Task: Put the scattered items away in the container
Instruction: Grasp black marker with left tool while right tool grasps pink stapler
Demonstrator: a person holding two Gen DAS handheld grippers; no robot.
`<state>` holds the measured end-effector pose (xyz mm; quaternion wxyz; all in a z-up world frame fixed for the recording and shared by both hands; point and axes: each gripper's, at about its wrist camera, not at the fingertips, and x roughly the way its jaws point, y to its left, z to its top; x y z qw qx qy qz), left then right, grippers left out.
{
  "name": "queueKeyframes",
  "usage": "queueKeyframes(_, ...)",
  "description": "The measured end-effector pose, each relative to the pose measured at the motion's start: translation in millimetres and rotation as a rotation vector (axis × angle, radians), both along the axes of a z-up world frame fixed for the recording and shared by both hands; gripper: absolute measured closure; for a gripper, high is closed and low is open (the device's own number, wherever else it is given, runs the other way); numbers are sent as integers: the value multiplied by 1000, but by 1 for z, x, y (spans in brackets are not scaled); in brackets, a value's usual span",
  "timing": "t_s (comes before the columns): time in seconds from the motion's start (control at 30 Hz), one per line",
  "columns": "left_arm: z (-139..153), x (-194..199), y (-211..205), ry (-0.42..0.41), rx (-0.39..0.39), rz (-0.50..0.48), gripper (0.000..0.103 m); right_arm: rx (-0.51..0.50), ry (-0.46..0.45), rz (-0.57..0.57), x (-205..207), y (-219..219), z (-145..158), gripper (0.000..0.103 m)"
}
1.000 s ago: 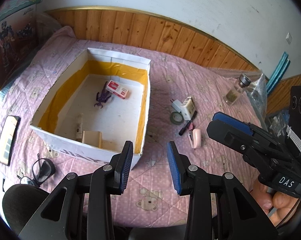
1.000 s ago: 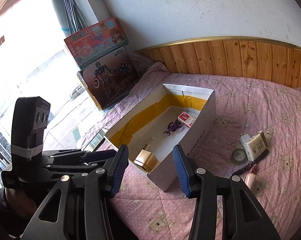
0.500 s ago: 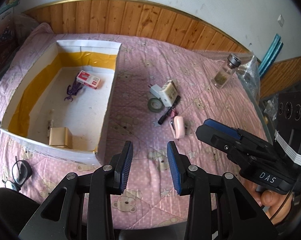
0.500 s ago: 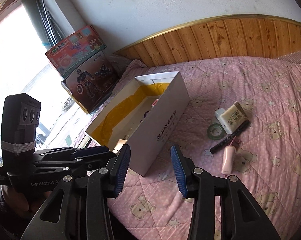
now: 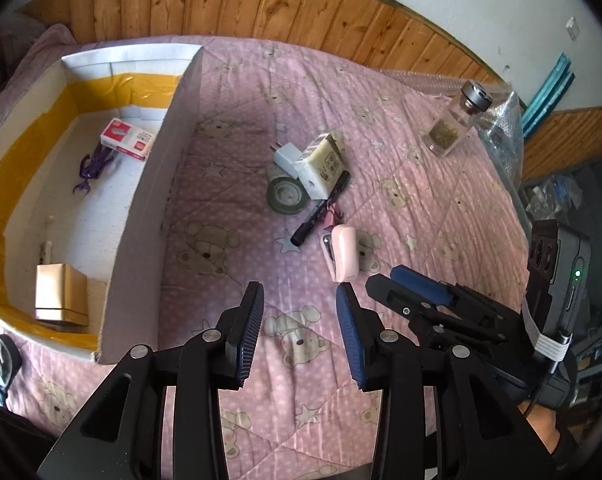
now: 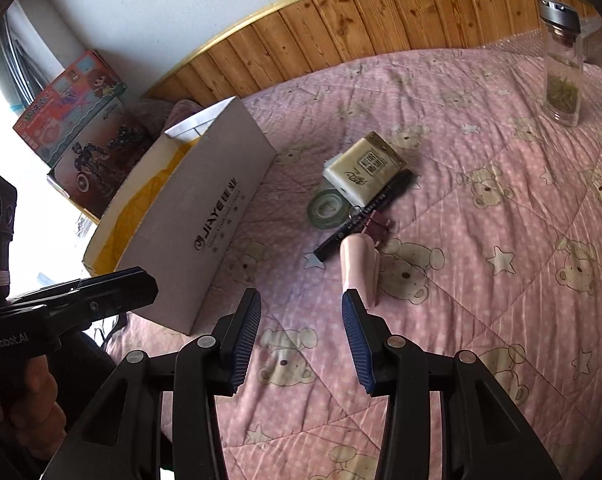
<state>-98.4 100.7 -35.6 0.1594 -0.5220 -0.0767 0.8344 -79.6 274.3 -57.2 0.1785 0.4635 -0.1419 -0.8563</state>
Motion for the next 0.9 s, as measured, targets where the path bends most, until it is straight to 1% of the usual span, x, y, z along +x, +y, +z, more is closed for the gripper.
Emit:
queueKeyframes(0.2,-20,-30,22,-20,8,-22,63,59,-37,-34,-25,-2,-25,58)
queueKeyframes(0.33,-31,-52,34,-28,2,-33,62,116,-42,-38,-43,-9,-44,58)
queueKeyframes(0.43,-43,-66,43,-43,-13,-47,62,114,-63,-41,-50,-8,-57,60)
queueKeyframes(0.47,-47,-71,46,-47,-17,-49,62,110,-72,-43,-51,-6,-61,66)
queueKeyframes(0.5,-52,-75,50,-53,-22,-52,62,97,-83,-40,-51,-4,-64,75)
queueKeyframes(0.6,-67,-86,59,-66,-31,-60,62,83,-109,-64,-48,7,-62,76)
queueKeyframes(0.73,-90,-97,66,-79,-59,-69,62,49,-134,-117,-34,30,-52,76)
queueKeyframes(0.8,-103,-100,69,-89,-81,-69,63,55,-147,-127,-27,37,-52,76)
queueKeyframes(0.87,-102,-99,72,-29,-81,-74,64,48,-168,-133,-27,42,-56,76)
queueKeyframes(0.9,-103,-101,74,-19,-85,-79,65,48,-176,-132,-28,42,-58,76)
